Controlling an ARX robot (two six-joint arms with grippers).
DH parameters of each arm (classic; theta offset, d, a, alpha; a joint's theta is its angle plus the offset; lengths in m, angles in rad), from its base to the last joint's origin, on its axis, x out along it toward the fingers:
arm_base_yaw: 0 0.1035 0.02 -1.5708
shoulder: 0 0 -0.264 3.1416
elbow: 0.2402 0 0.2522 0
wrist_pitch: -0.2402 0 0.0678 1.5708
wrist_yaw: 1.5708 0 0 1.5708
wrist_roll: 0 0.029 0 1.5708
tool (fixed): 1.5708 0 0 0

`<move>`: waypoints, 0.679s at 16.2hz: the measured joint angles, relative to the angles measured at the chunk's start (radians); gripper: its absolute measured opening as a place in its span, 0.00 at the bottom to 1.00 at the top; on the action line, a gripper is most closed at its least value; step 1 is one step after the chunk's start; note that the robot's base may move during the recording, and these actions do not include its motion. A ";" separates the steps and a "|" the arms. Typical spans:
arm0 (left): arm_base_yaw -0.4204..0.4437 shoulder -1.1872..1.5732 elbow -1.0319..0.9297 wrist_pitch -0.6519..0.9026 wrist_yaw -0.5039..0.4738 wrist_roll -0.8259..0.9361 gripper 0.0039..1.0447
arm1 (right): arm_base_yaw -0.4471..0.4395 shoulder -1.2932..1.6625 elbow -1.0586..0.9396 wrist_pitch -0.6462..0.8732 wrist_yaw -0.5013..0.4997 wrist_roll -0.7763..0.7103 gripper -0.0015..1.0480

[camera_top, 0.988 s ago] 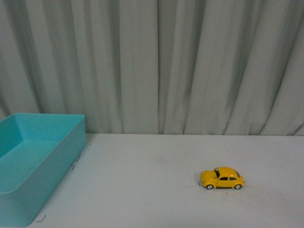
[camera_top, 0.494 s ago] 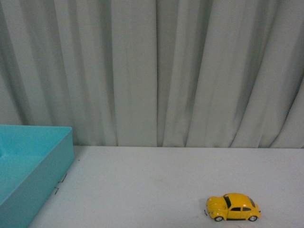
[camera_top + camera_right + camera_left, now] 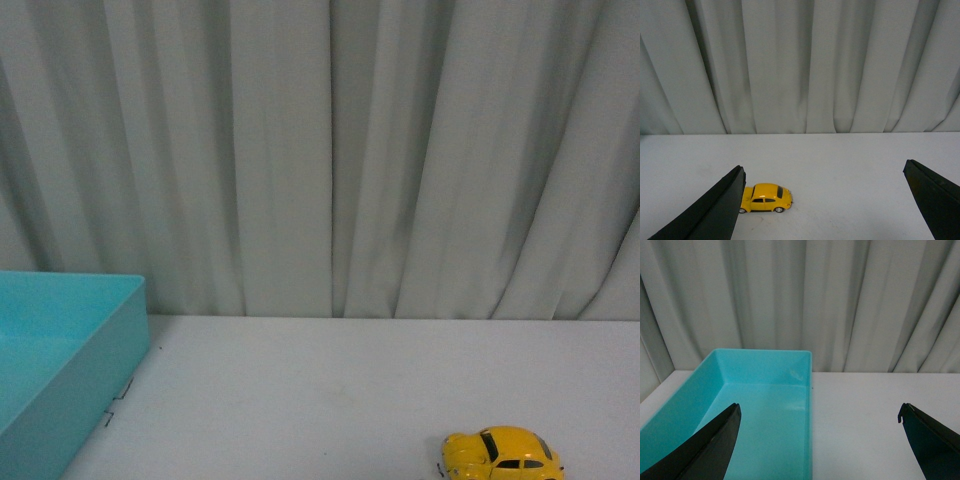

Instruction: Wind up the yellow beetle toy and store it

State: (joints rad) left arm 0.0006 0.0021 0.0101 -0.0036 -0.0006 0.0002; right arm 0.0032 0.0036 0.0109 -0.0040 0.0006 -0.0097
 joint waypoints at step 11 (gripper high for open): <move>0.000 0.000 0.000 0.000 0.000 0.000 0.94 | -0.303 0.469 0.025 0.327 0.036 0.223 0.94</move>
State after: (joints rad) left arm 0.0006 0.0021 0.0101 -0.0036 -0.0010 -0.0002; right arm -0.2993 0.4728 0.0357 0.3225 0.0368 0.2134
